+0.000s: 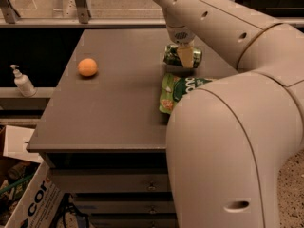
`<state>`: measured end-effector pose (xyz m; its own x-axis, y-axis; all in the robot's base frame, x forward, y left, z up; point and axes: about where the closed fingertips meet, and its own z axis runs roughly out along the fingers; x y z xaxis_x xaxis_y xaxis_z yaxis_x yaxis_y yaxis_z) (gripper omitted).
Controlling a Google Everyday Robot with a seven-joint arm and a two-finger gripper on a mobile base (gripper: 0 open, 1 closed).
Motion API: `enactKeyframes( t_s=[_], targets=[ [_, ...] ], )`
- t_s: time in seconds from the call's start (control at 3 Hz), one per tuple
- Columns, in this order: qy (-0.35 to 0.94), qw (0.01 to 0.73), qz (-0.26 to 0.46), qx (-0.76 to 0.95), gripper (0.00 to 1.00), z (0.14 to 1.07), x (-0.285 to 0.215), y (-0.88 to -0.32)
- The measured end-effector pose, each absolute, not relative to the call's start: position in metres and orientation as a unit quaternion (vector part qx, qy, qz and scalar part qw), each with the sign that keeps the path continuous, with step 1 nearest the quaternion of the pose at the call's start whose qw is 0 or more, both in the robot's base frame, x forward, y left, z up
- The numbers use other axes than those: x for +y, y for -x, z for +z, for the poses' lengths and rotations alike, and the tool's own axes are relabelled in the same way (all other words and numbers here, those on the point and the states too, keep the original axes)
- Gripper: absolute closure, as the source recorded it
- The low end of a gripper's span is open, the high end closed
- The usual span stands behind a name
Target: Knock green can over
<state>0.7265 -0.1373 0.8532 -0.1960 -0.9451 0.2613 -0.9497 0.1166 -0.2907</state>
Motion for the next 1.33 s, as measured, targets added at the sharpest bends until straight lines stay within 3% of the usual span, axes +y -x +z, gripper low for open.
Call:
enactKeyframes(
  t_s=[1.0, 1.33],
  targets=[
    [-0.635, 0.000, 0.202, -0.746, 0.12, 0.8467, -0.1379, -0.7324],
    [-0.635, -0.001, 0.202, -0.745, 0.00, 0.8446, -0.1382, -0.7339]
  ],
)
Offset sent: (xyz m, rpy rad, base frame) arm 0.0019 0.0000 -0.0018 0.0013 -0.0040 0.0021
